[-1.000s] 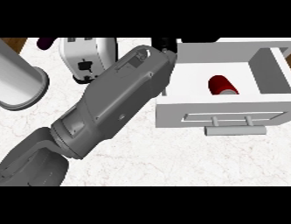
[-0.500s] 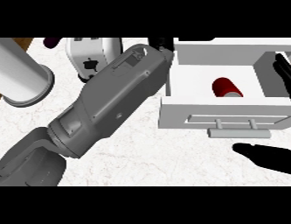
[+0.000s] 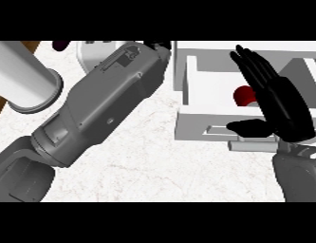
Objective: Pick up the can, place it into the drawer and close the drawer
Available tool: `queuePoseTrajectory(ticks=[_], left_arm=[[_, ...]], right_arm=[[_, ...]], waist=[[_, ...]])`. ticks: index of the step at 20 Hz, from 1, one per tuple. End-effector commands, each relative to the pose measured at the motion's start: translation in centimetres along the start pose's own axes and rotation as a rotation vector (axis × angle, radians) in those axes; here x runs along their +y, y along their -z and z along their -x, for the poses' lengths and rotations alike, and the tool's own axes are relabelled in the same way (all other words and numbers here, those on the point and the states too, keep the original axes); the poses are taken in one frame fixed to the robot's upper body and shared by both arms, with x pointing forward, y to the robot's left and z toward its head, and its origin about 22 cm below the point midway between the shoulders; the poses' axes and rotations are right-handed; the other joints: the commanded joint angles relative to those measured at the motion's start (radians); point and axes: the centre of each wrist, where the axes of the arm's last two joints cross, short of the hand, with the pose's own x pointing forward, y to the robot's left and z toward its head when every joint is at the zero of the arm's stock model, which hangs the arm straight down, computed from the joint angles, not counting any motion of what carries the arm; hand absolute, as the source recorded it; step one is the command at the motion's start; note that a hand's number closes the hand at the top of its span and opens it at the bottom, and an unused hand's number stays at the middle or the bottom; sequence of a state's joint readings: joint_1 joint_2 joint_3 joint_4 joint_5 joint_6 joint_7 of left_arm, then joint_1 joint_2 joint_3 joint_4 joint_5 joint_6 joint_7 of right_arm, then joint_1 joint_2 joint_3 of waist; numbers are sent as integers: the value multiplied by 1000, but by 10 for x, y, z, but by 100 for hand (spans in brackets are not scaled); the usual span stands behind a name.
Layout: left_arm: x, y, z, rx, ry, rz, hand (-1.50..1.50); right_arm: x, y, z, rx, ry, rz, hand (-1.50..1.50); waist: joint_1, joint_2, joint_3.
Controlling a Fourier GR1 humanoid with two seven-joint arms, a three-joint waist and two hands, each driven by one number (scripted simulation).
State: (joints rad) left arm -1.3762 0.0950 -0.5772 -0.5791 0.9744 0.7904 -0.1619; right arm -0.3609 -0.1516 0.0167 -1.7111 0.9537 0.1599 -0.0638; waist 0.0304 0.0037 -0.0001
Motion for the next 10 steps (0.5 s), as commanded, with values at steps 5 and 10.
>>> queuePoseTrajectory(ticks=[5,10], left_arm=[[9,-8,-8,-9,12,-14,-150],[51,1,-9,-5,18,-38,-150]], right_arm=[[69,29,26,38,-180,-79,-150],[84,54,41,95,-218,-82,-150]], waist=[[21,-3,1],[17,-1,1]])
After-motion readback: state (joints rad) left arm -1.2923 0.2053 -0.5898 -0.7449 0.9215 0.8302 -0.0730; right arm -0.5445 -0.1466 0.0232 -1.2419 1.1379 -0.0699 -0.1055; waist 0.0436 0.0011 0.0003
